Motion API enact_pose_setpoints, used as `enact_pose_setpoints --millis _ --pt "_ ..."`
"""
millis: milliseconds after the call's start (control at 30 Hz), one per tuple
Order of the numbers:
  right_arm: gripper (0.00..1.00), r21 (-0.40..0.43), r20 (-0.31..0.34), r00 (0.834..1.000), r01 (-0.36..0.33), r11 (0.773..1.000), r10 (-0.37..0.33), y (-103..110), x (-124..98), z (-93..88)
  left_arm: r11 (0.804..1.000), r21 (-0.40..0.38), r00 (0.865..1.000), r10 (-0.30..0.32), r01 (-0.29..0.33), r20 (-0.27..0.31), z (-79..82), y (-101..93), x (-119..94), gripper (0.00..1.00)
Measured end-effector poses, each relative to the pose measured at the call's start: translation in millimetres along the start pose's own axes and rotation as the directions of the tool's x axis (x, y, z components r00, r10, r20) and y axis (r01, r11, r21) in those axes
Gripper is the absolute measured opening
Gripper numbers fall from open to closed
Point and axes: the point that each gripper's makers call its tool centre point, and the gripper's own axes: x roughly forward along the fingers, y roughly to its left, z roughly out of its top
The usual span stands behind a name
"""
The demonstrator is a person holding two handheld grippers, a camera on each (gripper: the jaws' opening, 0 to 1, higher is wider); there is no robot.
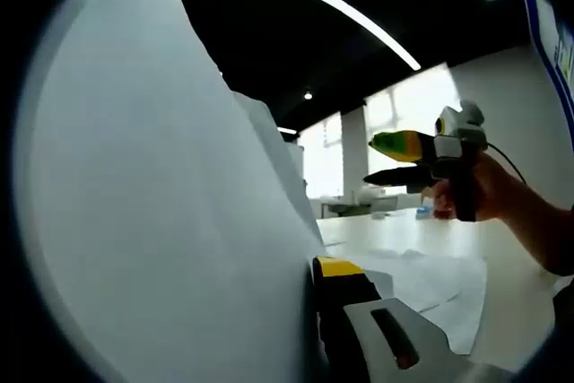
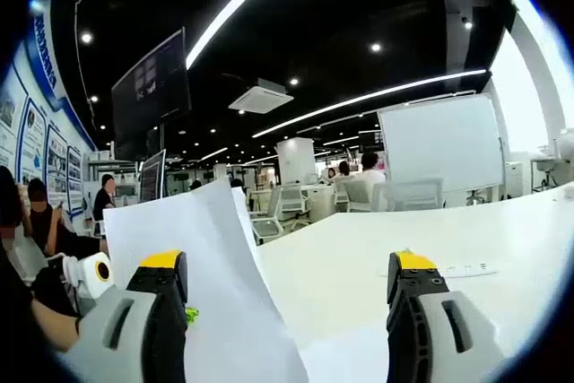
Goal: Organize the stack of printing papers by aligning and flattening the scattered papers on the table
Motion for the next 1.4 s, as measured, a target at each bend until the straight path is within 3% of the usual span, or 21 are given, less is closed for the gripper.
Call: enact_pose_setpoints --millis 1067,1400 --pt "0.87 0.004 -0.001 0.999 0.044 0.999 -0.044 -21.9 -14.4 0.5 1.0 -0.002 1.0 -0.001 0.001 -0.003 -0.9 -2.3 0.3 0.09" --pt "0.86 -0.011 0.016 0.998 0.056 0.998 -0.056 -26.2 -16.2 11.9 1.0 -0.004 1.0 -0.003 0.003 -0.004 -1.4 -2.0 0.4 0.09"
